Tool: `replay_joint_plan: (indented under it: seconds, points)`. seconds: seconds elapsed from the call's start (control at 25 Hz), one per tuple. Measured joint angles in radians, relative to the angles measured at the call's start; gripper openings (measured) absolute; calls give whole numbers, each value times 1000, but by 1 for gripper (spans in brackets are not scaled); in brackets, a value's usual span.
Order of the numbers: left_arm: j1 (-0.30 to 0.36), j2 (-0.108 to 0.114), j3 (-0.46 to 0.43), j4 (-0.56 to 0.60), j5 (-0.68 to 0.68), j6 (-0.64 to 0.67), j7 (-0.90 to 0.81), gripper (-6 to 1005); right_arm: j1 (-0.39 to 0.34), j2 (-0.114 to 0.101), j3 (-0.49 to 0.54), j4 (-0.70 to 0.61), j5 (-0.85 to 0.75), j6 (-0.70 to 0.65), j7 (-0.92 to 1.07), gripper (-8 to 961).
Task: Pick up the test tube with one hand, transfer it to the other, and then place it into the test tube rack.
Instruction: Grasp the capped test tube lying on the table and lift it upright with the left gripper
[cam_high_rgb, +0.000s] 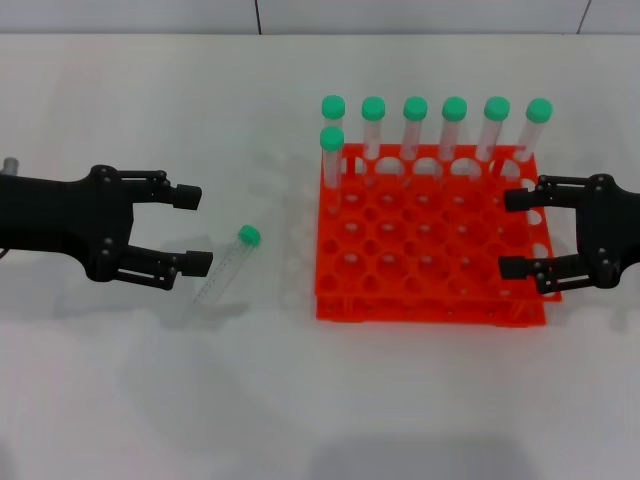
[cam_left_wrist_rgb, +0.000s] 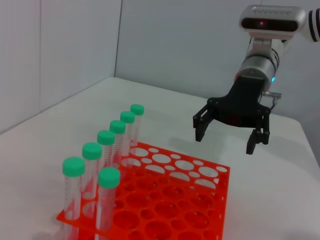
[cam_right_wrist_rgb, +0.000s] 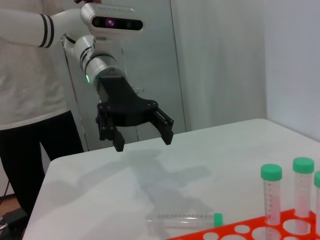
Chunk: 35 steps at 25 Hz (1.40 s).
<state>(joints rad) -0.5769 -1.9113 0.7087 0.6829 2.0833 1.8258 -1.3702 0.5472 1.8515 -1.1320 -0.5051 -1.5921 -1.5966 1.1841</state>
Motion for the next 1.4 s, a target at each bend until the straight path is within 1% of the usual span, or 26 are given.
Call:
replay_joint_plan:
  seconds: [0.32,0.52,0.68,0.8,0.92,1.04,1.24,1.32,1.4]
  points:
    - [0,0,0,4,0,-2,-12,860,-15,16,4,-1,4,3,-41,847]
    - [0,0,0,12,2,-2,-22,860,-18,18,5,-11,10,-7,-29,846]
    - [0,-5,0,21,7,-2,-45,860,-48,32,12,-55,11,-8,-24,846]
    - [1,-10,0,38,13,-9,-94,860,-69,44,26,-86,11,-9,-21,845]
    - [2,-20,0,79,21,-20,-188,860,-88,53,50,-111,12,-10,-14,845]
    - [2,-40,12,159,40,-16,-323,859,-101,59,78,-114,12,-14,-20,845]
    - [1,-78,52,307,106,-15,-553,859,-117,63,106,-115,11,-12,-24,845]
    - [-5,-87,89,367,135,-9,-661,859,-132,66,120,-123,11,-9,-41,845]
    - [-19,-87,142,410,153,-5,-771,859,-140,69,131,-126,12,-9,-55,844]
